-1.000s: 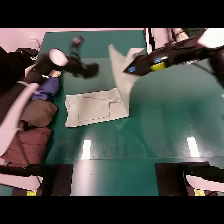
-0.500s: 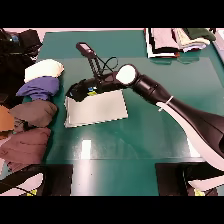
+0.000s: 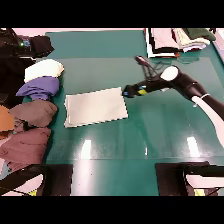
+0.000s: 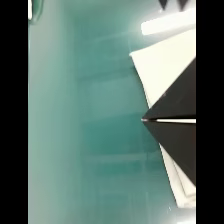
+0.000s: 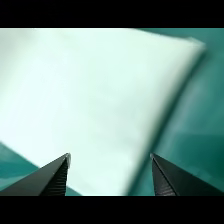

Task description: Fold the shirts.

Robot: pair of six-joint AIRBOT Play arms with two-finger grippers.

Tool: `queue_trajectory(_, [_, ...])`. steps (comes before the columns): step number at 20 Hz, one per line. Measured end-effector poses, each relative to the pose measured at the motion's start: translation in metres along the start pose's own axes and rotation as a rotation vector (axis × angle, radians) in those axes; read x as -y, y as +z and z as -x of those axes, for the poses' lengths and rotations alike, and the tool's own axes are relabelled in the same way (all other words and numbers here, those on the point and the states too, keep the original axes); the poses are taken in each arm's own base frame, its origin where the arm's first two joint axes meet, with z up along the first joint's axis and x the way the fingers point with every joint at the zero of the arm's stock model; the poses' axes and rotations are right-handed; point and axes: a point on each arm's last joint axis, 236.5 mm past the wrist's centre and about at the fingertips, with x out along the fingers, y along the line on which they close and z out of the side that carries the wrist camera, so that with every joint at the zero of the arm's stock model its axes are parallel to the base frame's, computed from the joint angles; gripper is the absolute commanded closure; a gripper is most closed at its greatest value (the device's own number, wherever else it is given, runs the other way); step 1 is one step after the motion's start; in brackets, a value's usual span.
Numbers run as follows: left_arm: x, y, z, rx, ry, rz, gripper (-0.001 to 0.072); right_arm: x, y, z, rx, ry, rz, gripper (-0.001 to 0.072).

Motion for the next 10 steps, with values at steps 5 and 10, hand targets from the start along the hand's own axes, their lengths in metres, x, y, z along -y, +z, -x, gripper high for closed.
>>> queue_trajectory(5, [0.006, 0.0, -0.004, 0.003, -0.015, -0.003, 0.0684, 0.042, -0.03, -0.03, -0.095, 0.058, -0.225, 0.0141])
queue_trajectory(10, [0.005, -0.004, -0.012, -0.013, -0.016, 0.003, 0.0683, 0.001, -0.026, -0.086, -0.168, 0.192, -0.246, 0.031])
